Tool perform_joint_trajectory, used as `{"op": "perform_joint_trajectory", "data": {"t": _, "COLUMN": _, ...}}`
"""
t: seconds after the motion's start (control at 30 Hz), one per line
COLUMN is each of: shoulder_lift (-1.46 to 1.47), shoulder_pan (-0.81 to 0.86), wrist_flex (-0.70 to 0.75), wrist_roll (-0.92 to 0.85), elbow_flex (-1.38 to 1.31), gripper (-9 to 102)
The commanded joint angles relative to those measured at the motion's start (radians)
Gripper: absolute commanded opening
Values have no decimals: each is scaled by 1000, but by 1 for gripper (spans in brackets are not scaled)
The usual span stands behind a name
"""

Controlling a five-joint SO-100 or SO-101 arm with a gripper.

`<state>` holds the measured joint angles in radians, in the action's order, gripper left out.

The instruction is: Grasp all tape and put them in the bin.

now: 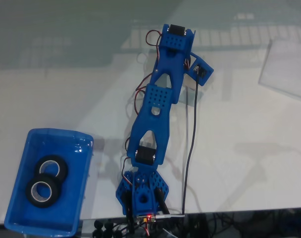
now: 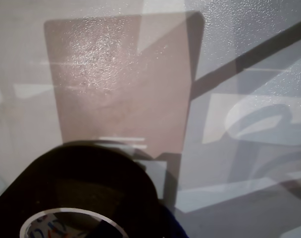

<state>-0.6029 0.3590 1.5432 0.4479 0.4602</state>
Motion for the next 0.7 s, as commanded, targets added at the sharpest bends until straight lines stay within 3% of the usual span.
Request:
{"op": "perform_joint_trajectory", "data": {"t": 0.0, "shoulder_lift": -18, "shoulder_pan": 9, "wrist_flex": 9, "wrist_roll": 15, "elbow_flex": -25, "gripper": 0}}
{"op": "perform_joint_trajectory", "data": {"t": 0.2, "shoulder_lift": -132, "shoulder_pan": 5, "wrist_flex": 2, "wrist_roll": 3, "elbow_flex": 6, "gripper": 0}}
{"op": "perform_joint_trajectory", "data": {"t": 0.37, "shoulder_lift": -407, "shoulder_pan": -61, "wrist_flex": -18, "wrist_roll": -44, "elbow_flex": 184, "gripper": 0}}
{"op": "perform_joint_trajectory", "data": {"t": 0.67, "shoulder_lift": -968, "shoulder_pan": -437, "wrist_flex": 72, "wrist_roll": -187, "elbow_flex": 538, "gripper": 0}}
